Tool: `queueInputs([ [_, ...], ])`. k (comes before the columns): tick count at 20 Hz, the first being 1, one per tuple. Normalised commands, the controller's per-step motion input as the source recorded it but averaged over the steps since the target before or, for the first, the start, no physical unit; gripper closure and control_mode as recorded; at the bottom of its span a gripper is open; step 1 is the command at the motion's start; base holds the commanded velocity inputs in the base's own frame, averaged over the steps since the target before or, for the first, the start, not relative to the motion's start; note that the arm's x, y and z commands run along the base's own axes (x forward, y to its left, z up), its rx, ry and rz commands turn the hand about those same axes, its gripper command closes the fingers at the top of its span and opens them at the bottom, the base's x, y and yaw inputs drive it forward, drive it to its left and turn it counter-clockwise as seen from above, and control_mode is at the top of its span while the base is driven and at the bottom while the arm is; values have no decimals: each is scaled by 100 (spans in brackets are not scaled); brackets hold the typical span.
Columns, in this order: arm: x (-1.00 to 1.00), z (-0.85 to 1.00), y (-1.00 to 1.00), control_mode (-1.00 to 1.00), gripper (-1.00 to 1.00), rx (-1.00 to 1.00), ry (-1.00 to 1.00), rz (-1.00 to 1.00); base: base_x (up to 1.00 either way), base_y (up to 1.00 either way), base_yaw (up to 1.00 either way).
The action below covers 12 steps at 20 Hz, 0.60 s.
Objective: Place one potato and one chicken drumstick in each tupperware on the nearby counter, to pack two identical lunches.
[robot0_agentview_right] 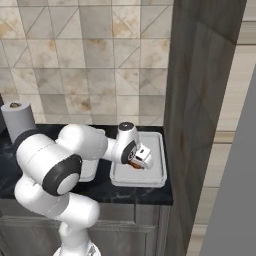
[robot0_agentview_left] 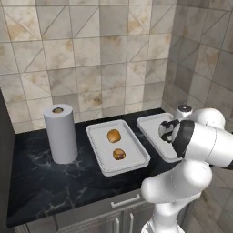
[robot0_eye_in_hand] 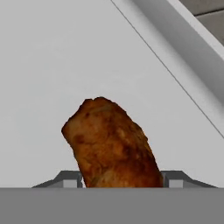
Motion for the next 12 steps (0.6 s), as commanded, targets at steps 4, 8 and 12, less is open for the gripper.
queueInputs([
  [4,25,0,-1,-100,-100,0,3,-2,0,0,0],
  [8,33,-5,-5,-100,-100,0,1,0,0,0,0],
  [12,28,-12,0,-100,-100,0,0,0,0,0,0],
])
